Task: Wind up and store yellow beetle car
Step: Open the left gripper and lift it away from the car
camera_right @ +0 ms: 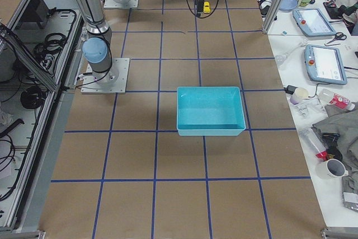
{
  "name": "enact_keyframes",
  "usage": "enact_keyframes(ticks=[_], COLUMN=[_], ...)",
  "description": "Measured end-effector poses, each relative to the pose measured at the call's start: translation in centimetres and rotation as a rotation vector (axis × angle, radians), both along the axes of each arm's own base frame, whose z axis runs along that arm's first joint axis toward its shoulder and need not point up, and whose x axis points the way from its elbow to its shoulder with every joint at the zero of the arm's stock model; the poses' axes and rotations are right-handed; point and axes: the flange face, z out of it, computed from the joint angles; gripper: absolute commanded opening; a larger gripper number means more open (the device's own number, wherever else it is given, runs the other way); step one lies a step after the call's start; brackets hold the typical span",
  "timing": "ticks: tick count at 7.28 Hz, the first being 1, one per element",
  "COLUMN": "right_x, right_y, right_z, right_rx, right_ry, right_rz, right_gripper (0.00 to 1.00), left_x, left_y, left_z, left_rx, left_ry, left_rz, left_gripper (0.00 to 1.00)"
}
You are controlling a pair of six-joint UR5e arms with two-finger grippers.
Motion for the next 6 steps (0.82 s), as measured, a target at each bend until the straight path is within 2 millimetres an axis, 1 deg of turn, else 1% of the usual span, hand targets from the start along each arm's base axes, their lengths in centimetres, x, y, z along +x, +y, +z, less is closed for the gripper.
enact_keyframes(ticks=[1,3,4,5,6], right_x=[0.0,0.0,0.0,0.0,0.0], right_y=[0.0,0.0,0.0,0.0,0.0], right_z=[0.0,0.0,0.0,0.0,0.0], right_rx=[0.0,0.001,0.001,0.001,0.0], right_ry=[0.0,0.0,0.0,0.0,0.002], right_rz=[0.0,0.001,0.001,0.001,0.002], right_gripper=[1.0,1.0,1.0,1.0,1.0], left_x=[-0.4,-2.7,-3.6,-3.8,-3.6], left_y=[0.5,1.5,1.9,2.3,2.8], left_z=[1.2,4.0,5.7,7.7,10.2], left_rx=[-0.002,-0.004,-0.004,0.003,0.015], left_ry=[-0.005,-0.081,-0.123,-0.17,-0.213], left_rz=[-0.013,-0.098,-0.18,-0.299,-0.453], left_gripper=[0.81,0.83,0.97,1.0,1.0])
